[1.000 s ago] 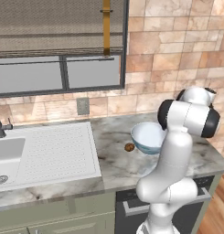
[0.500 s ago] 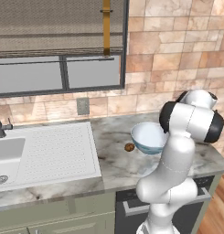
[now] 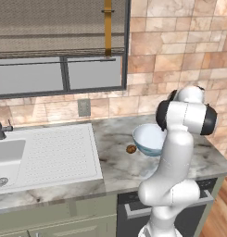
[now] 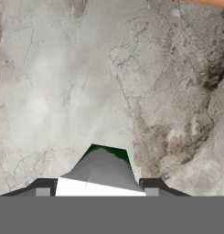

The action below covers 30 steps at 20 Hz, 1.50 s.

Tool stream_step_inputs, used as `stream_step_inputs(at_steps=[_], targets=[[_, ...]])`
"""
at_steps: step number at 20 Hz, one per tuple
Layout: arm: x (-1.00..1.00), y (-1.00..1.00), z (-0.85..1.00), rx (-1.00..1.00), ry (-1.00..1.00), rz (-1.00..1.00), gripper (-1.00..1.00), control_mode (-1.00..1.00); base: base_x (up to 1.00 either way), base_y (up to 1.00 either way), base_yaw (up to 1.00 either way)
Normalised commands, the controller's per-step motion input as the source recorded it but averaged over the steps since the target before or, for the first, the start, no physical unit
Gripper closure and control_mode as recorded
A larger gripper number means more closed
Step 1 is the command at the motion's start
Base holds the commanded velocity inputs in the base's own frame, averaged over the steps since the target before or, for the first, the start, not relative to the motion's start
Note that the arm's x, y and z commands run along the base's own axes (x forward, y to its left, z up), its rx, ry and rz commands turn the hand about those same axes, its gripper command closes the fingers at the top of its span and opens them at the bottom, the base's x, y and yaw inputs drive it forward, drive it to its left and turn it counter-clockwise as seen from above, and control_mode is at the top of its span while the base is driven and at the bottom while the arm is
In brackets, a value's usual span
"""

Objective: Gather the eggs and milk located in the vicinity of the sink area and place them right next to the bowl.

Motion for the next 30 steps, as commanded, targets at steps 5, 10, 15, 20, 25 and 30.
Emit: stream_step_inputs(at_steps=[5,10,15,20,25,30], targets=[[0.1,0.0,0.13,0.04,0.16,-0.07,1.0,-1.0,0.0,0.0,0.0],[0.0,0.03,0.26,0.03,0.13,-0.05,1.0,-1.0,0.0,0.0,0.0],[-0.04,0.24,0.3,0.0,0.11,-0.06,1.0,-1.0,0.0,0.0,0.0],[-0.25,0.55,0.19,0.0,0.01,-0.04,1.0,-1.0,0.0,0.0,0.0],[-0.45,0.49,-0.01,0.0,-0.03,-0.01,1.0,-1.0,0.0,0.0,0.0],[-0.13,0.07,-0.19,-0.01,-0.19,0.0,1.0,-1.0,0.0,0.0,0.0]])
